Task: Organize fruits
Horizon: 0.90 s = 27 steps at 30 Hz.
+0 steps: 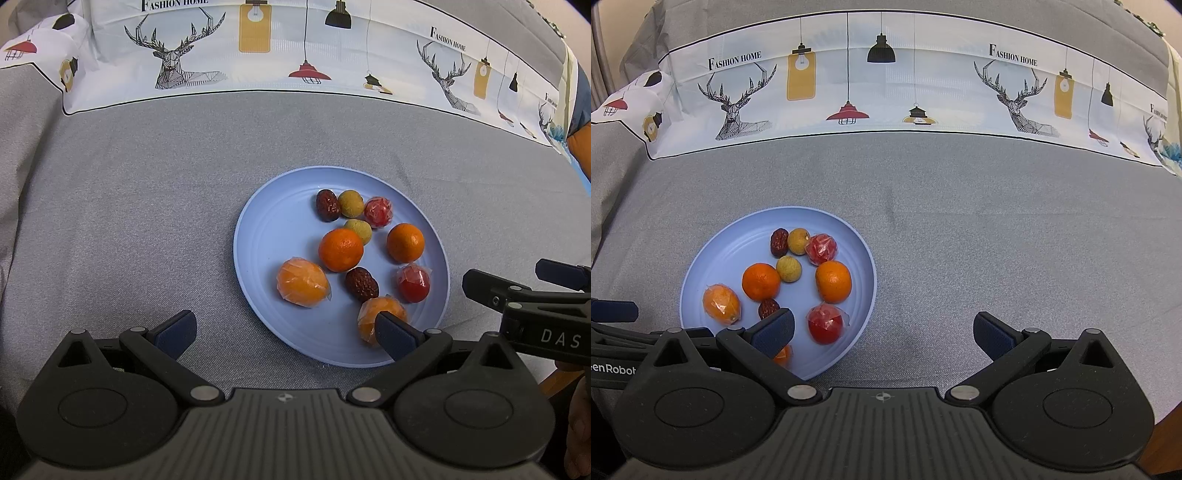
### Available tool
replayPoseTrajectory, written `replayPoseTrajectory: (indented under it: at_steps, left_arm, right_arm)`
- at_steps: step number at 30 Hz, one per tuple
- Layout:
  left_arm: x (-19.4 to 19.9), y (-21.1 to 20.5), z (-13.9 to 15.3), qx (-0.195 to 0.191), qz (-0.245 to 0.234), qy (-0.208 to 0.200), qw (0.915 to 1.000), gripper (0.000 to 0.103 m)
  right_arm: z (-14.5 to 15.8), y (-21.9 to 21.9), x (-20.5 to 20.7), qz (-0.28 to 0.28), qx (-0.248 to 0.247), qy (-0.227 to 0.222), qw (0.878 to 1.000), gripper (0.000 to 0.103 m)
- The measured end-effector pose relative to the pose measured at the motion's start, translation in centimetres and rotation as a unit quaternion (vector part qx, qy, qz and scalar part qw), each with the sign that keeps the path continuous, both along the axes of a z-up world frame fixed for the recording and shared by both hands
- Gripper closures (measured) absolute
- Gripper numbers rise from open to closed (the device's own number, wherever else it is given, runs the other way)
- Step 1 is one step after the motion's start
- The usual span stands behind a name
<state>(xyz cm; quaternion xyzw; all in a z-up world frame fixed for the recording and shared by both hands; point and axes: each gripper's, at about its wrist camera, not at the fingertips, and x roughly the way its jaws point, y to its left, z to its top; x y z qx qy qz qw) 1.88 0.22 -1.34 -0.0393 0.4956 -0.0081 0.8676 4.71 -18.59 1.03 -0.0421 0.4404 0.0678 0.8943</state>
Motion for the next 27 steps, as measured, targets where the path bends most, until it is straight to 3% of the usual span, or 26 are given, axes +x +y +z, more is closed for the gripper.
replayPoseTrajectory:
  at_steps: [21,24,27]
  left_arm:
    - [0.4,0.0,0.3,-0.011,-0.004,-0.014,0.9998,0.000]
    - [0.7,-0.1,0.5,-0.014,-0.005,-0.020,0.9997,0.000]
    - [0.9,-0.2,0.8,-0.004,0.000,-0.030,0.9995,0.000]
  right_arm:
    - [0.8,-0.3,0.4,-0.009,0.030,-0.015,0.999,0.001]
    - [1.5,-1.0,0.9,-0.018,0.044,-0.036,0.998,0.001]
    - [2.4,-2.9,2.6,-0.042,0.045,-0.088,0.994,0.001]
